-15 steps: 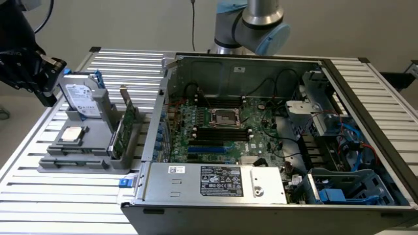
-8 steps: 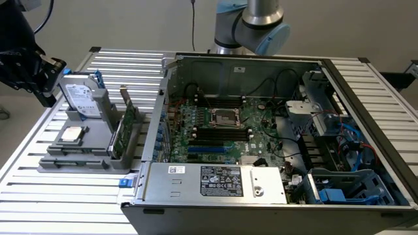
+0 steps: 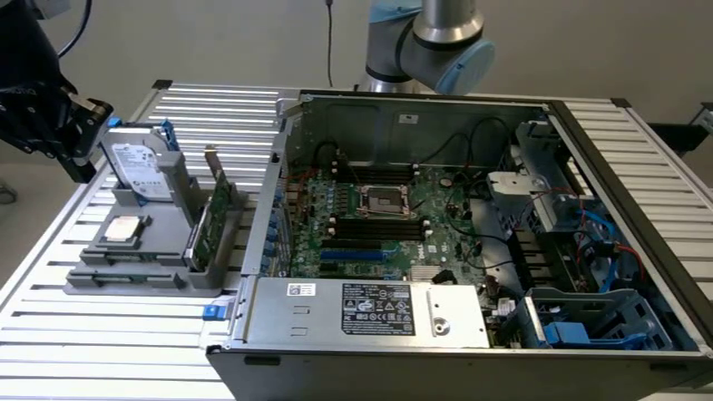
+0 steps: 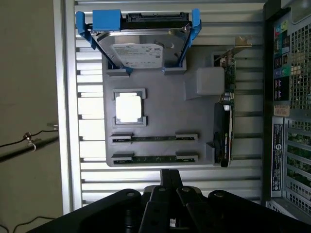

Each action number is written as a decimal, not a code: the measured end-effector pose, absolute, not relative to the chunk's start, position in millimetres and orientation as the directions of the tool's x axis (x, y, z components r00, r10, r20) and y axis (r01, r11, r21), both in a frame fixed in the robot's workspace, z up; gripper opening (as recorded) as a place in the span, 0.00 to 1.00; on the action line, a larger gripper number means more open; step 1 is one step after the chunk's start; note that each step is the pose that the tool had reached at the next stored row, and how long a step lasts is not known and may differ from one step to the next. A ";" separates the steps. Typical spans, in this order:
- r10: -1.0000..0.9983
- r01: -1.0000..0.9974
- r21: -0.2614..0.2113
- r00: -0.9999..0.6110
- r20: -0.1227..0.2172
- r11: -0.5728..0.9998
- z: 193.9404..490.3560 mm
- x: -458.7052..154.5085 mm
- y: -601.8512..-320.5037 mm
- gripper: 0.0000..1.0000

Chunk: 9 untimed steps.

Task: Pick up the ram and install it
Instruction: 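Pick up the ram and move it above insertion slot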

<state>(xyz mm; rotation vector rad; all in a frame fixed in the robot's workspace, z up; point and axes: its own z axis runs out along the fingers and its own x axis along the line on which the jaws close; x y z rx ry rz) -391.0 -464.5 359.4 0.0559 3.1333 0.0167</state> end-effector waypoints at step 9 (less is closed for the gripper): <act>-0.027 -0.027 0.011 -1.000 -0.008 1.000 360.4 -396.1 -465.0 0.11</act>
